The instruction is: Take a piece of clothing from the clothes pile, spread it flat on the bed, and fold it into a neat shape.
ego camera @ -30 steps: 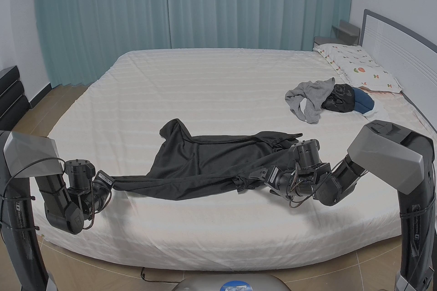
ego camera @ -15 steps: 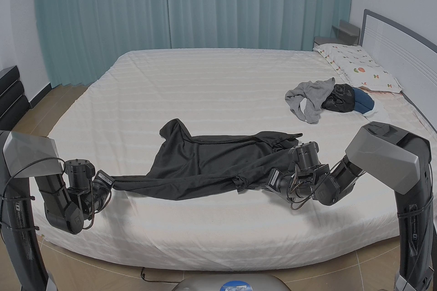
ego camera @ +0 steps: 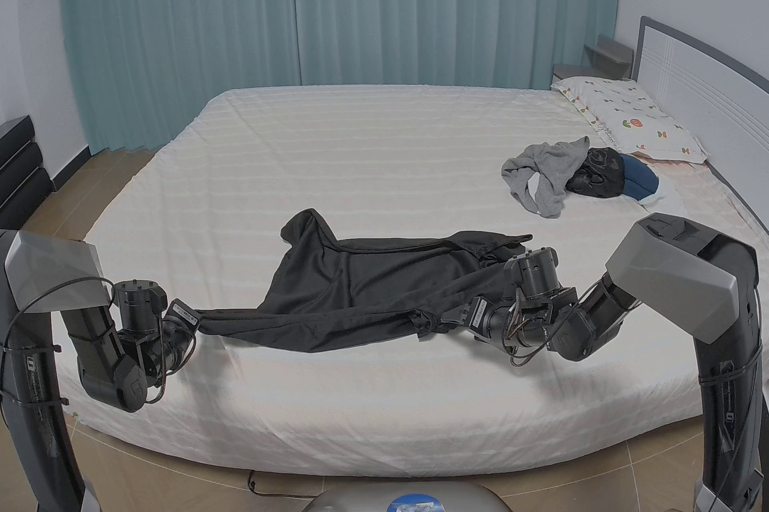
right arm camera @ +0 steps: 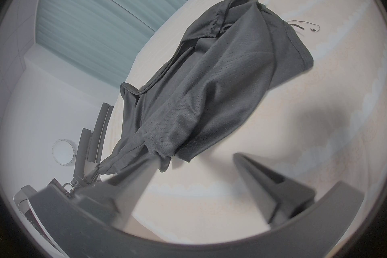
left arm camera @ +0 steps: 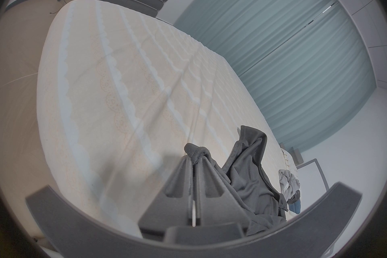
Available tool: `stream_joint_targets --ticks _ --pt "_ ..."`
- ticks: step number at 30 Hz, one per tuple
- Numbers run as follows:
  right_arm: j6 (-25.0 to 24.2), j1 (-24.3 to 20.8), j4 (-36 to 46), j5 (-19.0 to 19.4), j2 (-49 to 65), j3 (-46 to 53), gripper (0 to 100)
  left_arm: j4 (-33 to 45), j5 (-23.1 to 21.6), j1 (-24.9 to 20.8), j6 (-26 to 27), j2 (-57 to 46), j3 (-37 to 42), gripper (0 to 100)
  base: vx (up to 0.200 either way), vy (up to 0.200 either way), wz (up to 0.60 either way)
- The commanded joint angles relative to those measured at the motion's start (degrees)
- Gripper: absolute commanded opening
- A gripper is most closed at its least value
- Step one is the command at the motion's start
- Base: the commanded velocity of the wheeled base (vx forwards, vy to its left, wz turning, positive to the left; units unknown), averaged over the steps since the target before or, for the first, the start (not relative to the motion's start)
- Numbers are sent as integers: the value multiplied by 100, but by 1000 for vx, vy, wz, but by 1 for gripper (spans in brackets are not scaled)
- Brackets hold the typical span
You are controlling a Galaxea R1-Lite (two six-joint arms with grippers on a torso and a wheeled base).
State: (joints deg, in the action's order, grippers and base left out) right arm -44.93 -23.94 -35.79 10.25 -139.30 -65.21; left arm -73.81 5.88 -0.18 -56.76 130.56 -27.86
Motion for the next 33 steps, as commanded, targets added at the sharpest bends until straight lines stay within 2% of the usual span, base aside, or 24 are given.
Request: stream_joint_targets --ticks 1,7,8,23,33 --pt "11 -23 28 3 -88 -115 100 -1 1 1 -2 -4 -1 0 0 0 0" --pt "11 -5 406 47 -238 -590 100 -1 1 1 -2 -4 -9 0 0 0 0" --pt "11 -5 433 47 -264 -634 0 -1 1 1 -2 -13 -9 0 0 0 0" --pt "-42 39 617 -14 -273 -695 0 -1 1 9 -2 -22 17 0 0 0 0" --pt "-7 364 565 21 764 412 0 7 -280 -17 104 -233 342 0 0 0 0"
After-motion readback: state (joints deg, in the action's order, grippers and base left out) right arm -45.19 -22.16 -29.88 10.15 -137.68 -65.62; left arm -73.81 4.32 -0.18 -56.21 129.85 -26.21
